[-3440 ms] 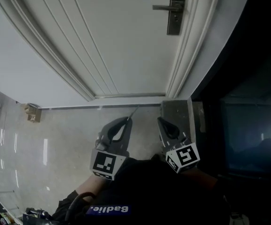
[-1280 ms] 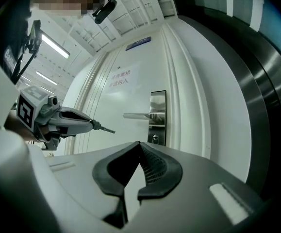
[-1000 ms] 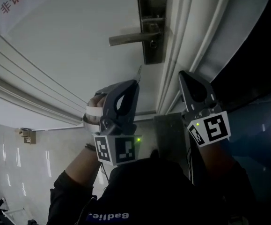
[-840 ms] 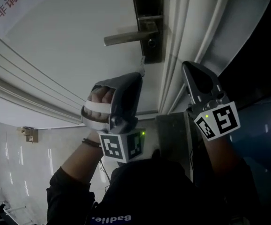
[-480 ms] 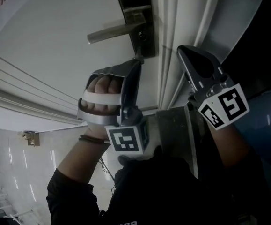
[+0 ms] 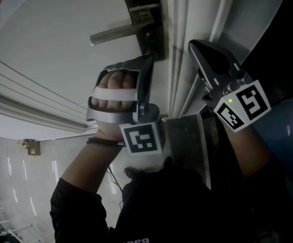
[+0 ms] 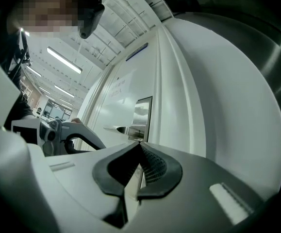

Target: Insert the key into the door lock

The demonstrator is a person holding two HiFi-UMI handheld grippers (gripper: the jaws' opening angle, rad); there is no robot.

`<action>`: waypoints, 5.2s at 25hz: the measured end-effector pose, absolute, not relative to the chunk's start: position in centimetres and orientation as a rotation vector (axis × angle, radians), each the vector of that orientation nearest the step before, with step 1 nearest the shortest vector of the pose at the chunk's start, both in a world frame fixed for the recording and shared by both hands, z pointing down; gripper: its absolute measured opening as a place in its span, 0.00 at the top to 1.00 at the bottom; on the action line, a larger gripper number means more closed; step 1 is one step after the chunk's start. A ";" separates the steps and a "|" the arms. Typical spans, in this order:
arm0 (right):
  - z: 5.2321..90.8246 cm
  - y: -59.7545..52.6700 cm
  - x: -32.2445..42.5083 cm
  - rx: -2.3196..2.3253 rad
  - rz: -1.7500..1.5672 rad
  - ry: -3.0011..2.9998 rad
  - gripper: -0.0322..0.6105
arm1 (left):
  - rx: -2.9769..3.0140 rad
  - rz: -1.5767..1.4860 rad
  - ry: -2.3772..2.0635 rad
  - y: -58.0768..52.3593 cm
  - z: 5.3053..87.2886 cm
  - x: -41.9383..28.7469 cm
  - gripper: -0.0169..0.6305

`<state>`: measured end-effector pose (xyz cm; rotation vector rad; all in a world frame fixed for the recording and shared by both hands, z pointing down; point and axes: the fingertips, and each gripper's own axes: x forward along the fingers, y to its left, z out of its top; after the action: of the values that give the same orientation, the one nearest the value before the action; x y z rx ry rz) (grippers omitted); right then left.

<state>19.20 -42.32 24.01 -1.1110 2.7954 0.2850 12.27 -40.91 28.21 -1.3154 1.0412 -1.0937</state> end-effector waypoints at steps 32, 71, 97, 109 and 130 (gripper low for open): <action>24.7 -45.9 19.8 -1.159 0.290 2.848 0.95 | -1.305 -1.136 1.044 -43.1 29.1 12.5 0.93; 24.6 -45.9 20.1 -1.160 0.286 2.845 0.95 | -1.229 -1.178 1.006 -44.2 28.8 12.8 0.93; 24.3 -45.8 20.1 -1.142 0.261 2.837 0.95 | -1.232 -1.164 1.012 -46.0 28.7 12.8 0.93; 24.1 -45.8 20.0 -1.137 0.261 2.832 0.95 | -1.227 -1.166 1.012 -45.9 28.7 12.8 0.93; 23.9 -45.5 19.4 -1.124 0.262 2.822 0.95 | -1.252 -1.152 1.004 -44.9 28.6 12.6 0.82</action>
<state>19.42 -45.48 23.91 -1.1241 2.8217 0.2620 12.60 -44.93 28.56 -1.2519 1.0041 -1.1524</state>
